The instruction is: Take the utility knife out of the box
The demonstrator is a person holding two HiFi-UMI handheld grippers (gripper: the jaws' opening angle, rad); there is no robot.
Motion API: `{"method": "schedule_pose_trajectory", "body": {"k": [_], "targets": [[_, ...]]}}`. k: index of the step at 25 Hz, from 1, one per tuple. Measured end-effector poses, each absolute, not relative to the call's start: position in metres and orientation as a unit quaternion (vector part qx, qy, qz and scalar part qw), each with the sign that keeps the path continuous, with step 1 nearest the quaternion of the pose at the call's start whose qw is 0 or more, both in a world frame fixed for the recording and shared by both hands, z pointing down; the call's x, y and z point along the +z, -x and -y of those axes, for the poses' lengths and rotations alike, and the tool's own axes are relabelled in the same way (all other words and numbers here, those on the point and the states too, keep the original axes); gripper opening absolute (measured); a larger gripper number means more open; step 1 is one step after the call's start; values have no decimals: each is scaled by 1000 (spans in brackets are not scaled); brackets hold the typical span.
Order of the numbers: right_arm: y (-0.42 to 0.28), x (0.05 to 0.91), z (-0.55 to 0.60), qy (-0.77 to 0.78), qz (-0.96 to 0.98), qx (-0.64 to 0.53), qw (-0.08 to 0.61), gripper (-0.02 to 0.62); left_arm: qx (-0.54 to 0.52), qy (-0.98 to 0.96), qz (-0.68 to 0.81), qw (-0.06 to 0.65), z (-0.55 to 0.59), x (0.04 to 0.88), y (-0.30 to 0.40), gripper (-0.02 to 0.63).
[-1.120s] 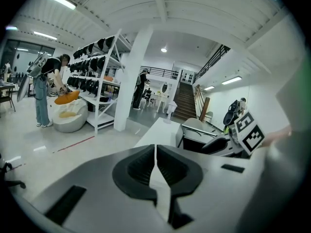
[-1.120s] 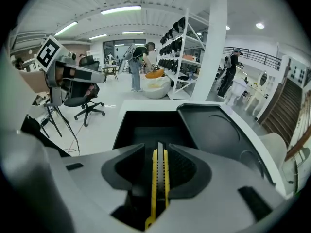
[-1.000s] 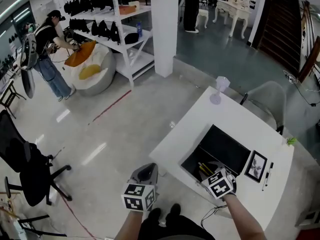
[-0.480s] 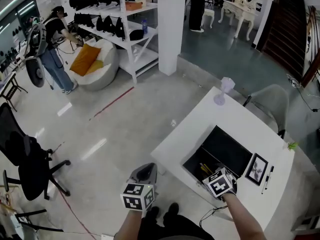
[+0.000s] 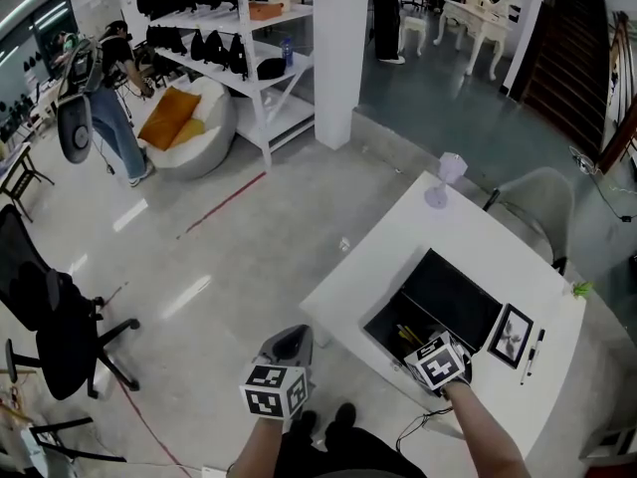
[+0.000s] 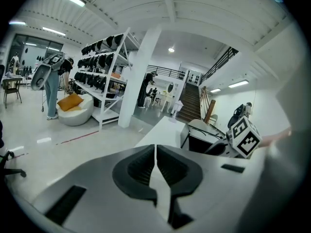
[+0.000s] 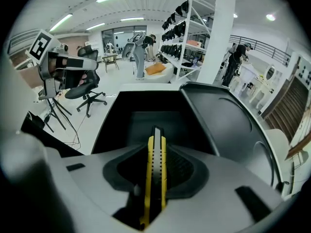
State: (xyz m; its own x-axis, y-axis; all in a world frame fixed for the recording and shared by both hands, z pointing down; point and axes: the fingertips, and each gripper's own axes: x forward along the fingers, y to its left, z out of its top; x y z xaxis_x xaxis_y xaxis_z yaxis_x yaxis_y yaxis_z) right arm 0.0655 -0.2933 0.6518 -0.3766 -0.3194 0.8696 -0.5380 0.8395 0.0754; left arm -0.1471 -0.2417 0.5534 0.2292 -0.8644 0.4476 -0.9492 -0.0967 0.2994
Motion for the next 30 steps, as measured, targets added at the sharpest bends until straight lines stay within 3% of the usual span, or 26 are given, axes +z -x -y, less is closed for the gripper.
{"method": "schedule_pose_trajectory", "body": {"k": [13,30], "targets": [[-65,646,289,-274,824,97,486,117,77,-740,616,260,239,544,151,17],[-60,585,288,-335,874,125,329,115,79,-766,589,244,241,532,133,17]]}}
